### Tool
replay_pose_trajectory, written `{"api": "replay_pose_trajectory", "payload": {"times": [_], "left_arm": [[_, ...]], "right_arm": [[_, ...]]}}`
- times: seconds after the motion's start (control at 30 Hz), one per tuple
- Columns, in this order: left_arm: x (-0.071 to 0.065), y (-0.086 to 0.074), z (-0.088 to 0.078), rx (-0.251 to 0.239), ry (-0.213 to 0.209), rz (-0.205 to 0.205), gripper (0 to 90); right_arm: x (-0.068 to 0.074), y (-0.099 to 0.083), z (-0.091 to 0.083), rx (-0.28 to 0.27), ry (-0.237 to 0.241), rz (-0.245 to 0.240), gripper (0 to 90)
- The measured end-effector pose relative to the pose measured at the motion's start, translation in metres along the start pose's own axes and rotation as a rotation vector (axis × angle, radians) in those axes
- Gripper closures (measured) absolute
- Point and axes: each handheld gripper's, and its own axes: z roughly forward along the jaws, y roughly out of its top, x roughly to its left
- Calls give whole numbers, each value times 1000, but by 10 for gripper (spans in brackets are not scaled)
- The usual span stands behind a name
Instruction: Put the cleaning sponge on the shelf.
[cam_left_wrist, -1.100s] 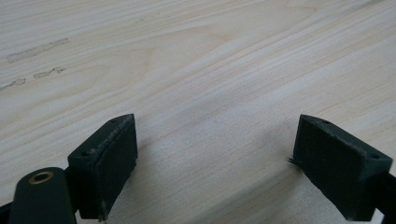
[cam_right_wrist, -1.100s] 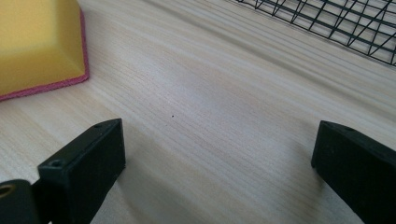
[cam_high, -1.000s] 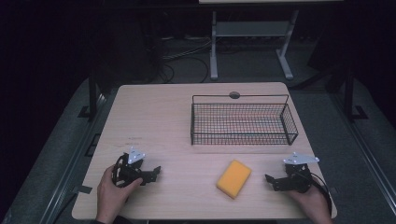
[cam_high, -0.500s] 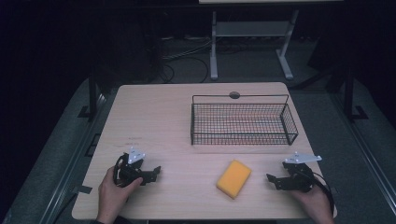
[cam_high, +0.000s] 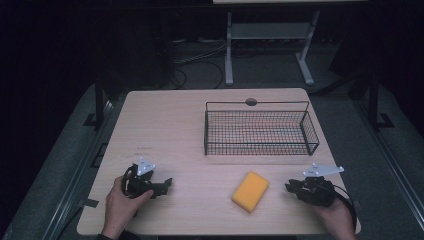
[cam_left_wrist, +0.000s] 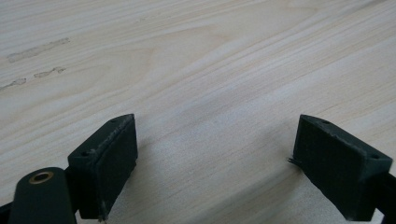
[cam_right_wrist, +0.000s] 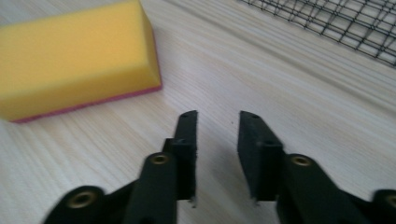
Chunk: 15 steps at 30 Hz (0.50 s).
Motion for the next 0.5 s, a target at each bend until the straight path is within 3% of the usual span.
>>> {"api": "replay_pose_trajectory", "payload": {"times": [0.03, 0.13, 0.5], "left_arm": [[0, 0, 0, -1, 0, -2, 128], [-1, 0, 0, -2, 4, -6, 128], [-1, 0, 0, -2, 6, -7, 129]], "right_arm": [[0, 0, 0, 0, 0, 0, 782], [4, 4, -1, 0, 24, -12, 895], [14, 13, 7, 18, 64, -60, 895]]}}
